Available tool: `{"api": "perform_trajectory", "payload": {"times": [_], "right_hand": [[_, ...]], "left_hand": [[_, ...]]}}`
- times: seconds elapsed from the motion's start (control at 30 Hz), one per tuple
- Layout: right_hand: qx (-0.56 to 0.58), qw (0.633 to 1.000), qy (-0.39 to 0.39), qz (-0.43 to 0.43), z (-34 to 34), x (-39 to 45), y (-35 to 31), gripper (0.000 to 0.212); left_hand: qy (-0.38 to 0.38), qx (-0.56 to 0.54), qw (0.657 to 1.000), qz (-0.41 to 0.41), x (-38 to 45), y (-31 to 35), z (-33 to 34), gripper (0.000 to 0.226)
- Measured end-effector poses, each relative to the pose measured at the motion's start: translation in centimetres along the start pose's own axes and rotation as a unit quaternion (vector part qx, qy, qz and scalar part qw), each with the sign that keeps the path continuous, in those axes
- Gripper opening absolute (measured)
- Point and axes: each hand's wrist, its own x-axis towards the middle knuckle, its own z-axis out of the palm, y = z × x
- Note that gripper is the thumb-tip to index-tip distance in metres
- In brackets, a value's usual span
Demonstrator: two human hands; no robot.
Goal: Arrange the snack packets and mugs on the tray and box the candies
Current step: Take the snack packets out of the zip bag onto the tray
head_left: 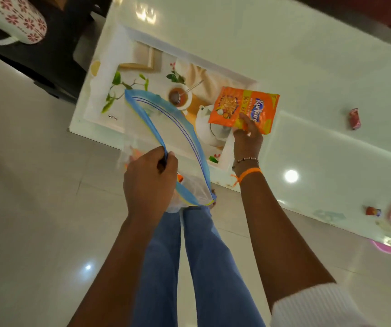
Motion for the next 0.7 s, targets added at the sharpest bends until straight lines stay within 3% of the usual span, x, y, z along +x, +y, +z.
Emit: {"api": "perform_trajectory", "payload": {"times": [0.1,0.2,0.3,0.37,0.43,0.57,0.63,0.7], "right_hand": [[-0.139,0.989,-0.041,0.036,-2.8,-2.0,1.0,0.025],[-0.282,0.95,-0.034,-0.133,-3.8,-2.9,0.2,0.022],[-0.489,0.818,-0.116,-0.281,-2.3,-0.8,-0.4,0.044],[-0.581,0.742,-0.168,-0.288,-1.4,1.1,-0.6,0.052],[-0.63,0.7,-0.171,-0.289,-1.3,2.7,-0.6,0.05],[-0.648,0.689,-0.166,-0.279,-1.5,3.2,-1.5,0.052],[-0.611,0.725,-0.173,-0.266,-1.3,1.9,-2.7,0.051],[-0.502,0.787,-0.19,-0.306,-1.1,-0.9,-4.4,0.039]], "left_hand": [[-0.023,0.002,1.0,0.0,-0.5,0.4,0.6,0.032],[-0.029,0.002,1.0,-0.003,-1.1,0.5,0.7,0.029],[-0.032,-0.012,0.999,0.001,-1.3,0.5,0.7,0.025],[-0.037,-0.029,0.999,0.005,-1.5,0.4,0.5,0.027],[-0.043,-0.047,0.998,0.004,-1.5,0.0,0.4,0.033],[-0.038,-0.068,0.997,0.013,-1.9,-1.1,0.2,0.039],[-0.04,-0.064,0.997,0.01,-2.2,-1.5,-0.2,0.039],[-0.036,-0.063,0.997,0.004,-2.7,-1.8,-0.7,0.036]]}}
